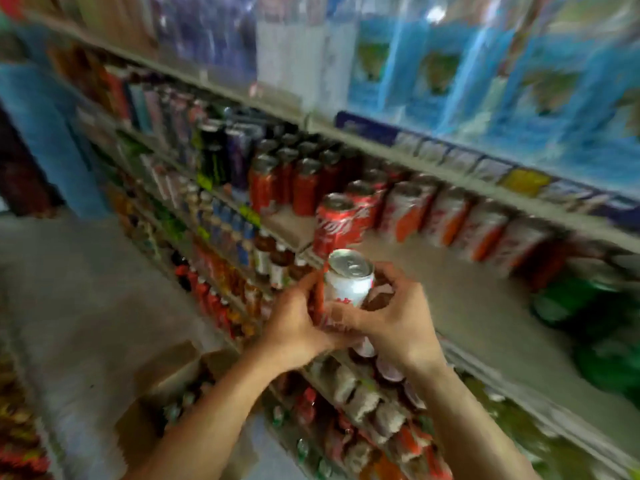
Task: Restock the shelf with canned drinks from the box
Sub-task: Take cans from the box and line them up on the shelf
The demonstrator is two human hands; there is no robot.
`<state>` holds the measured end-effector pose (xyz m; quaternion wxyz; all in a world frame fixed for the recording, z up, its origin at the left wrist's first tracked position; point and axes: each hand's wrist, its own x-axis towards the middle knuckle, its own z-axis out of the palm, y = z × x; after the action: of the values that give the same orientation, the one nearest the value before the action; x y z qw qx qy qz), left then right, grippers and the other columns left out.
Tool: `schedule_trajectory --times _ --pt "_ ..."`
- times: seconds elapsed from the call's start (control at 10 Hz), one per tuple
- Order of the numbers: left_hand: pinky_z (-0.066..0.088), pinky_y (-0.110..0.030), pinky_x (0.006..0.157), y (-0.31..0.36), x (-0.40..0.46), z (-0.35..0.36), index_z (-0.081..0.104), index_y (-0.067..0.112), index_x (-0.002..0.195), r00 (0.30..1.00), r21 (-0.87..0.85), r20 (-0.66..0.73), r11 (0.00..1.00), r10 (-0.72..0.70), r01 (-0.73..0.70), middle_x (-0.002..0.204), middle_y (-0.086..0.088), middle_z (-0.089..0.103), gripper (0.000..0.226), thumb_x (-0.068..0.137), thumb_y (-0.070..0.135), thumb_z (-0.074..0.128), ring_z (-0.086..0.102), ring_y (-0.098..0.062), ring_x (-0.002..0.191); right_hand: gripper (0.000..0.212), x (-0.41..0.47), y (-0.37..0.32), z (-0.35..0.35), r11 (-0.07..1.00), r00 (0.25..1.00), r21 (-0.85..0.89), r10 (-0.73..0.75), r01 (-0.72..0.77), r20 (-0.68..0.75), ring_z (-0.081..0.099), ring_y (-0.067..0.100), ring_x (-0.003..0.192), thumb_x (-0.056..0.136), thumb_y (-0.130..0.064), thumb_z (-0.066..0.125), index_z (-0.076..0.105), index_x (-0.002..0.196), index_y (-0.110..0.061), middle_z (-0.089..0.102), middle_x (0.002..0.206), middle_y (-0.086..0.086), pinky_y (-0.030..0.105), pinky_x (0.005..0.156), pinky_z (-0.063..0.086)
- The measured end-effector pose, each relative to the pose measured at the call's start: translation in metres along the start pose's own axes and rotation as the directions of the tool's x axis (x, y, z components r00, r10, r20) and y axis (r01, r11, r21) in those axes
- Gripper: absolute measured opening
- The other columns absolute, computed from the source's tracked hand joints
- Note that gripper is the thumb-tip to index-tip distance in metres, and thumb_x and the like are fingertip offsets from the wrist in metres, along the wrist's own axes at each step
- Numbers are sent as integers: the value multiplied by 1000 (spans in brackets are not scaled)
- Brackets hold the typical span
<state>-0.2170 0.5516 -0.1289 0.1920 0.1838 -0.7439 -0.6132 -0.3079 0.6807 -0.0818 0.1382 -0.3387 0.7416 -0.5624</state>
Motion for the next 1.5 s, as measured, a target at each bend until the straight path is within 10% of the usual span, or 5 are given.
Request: schedule_trajectory --times 0.2,0.5,0.9,1.1,1.5 --pt "54 -18 78 47 36 50 52 30 119 985 13 120 992 121 -124 119 1 65 84 58 -18 82 67 2 96 55 5 -8 -67 999 999 -36 40 -41 -35 70 -2 76 56 -18 95 68 104 -22 76 85 -7 13 65 52" --pt "46 -31 101 33 108 56 54 22 131 947 672 320 709 -19 -213 133 2 57 66 78 59 67 55 -18 122 67 87 51 -96 979 920 -71 151 -188 -360 67 17 95 55 -12 94 63 115 -14 70 103 1 32 72 57" --pt "42 -29 104 19 149 48 66 26 119 894 755 447 545 -21 -365 130 8 57 39 83 39 70 53 -14 121 17 134 89 -98 938 909 -236 148 -254 -390 60 11 71 81 -19 76 59 77 -21 61 82 -2 27 88 49" --pt "41 -28 103 20 150 45 66 24 120 879 729 476 553 16 -404 131 7 57 40 83 38 70 52 -14 121 33 138 113 -93 849 795 527 336 -24 -505 53 12 84 99 -23 51 69 73 -14 68 74 2 31 121 16" --pt "43 -33 104 20 146 47 63 24 124 882 749 471 535 -16 -390 134 6 55 41 86 37 68 52 -16 121 41 126 103 -78 941 854 -157 189 -298 -485 65 20 100 83 -26 74 60 119 -14 68 105 2 29 85 50"
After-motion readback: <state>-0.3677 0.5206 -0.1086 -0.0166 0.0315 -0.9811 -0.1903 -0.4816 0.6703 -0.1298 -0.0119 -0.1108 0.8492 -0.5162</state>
